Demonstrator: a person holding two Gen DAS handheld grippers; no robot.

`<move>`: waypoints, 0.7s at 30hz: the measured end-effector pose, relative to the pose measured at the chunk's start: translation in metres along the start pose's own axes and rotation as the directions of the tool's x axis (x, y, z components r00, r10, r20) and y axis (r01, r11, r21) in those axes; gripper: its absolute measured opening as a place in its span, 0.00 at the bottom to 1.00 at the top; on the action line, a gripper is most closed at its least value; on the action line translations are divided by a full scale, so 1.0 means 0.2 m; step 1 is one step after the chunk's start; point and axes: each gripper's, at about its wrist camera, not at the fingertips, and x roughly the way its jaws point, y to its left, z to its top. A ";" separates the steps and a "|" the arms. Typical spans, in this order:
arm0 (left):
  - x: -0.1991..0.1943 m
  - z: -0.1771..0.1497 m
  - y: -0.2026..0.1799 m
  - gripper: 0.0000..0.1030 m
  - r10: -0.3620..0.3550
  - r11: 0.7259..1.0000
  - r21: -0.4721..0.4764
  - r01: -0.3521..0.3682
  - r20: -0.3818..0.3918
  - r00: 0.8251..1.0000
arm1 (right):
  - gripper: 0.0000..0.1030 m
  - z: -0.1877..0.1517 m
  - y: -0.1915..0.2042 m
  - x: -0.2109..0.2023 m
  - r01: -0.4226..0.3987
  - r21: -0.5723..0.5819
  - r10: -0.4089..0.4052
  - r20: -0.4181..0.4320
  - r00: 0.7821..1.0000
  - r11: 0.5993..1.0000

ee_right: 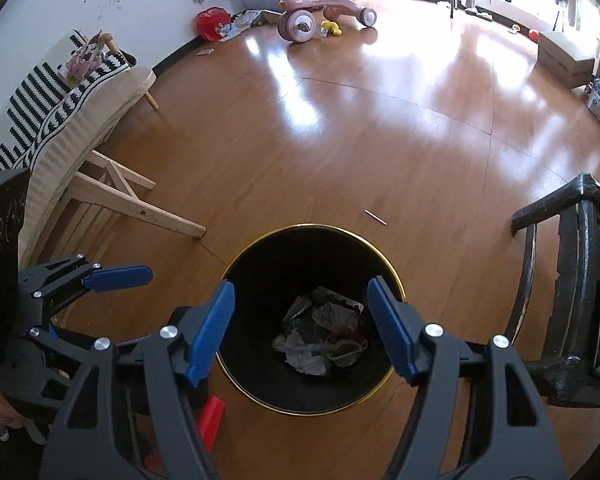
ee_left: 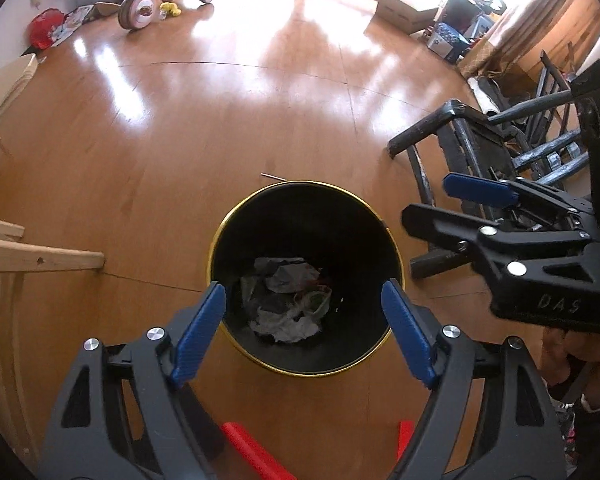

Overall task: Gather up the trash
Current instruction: 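Grasp the yellow-green snack bag with the left tool while the right grasps foil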

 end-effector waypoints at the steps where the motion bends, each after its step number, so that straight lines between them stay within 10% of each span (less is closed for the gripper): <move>1: -0.03 0.00 0.01 0.76 0.010 1.000 -0.003 -0.010 0.009 1.000 | 0.66 0.01 0.01 -0.01 -0.001 -0.003 0.001 0.004 1.000 1.000; 11: -0.79 0.06 0.59 0.81 0.113 0.976 -0.209 -0.063 0.234 0.966 | 0.66 0.36 0.49 -0.18 -0.071 -0.165 0.092 0.125 0.988 0.984; 17: -1.47 -0.29 1.18 0.88 0.346 0.883 -0.434 -0.180 0.341 0.874 | 0.66 0.52 1.25 -0.16 -0.210 -0.359 0.263 0.106 0.959 0.910; 21: -1.78 -0.71 1.49 0.88 0.521 0.770 -0.561 -0.302 0.280 0.807 | 0.66 0.52 1.82 -0.12 -0.312 -0.481 0.371 0.030 0.928 0.819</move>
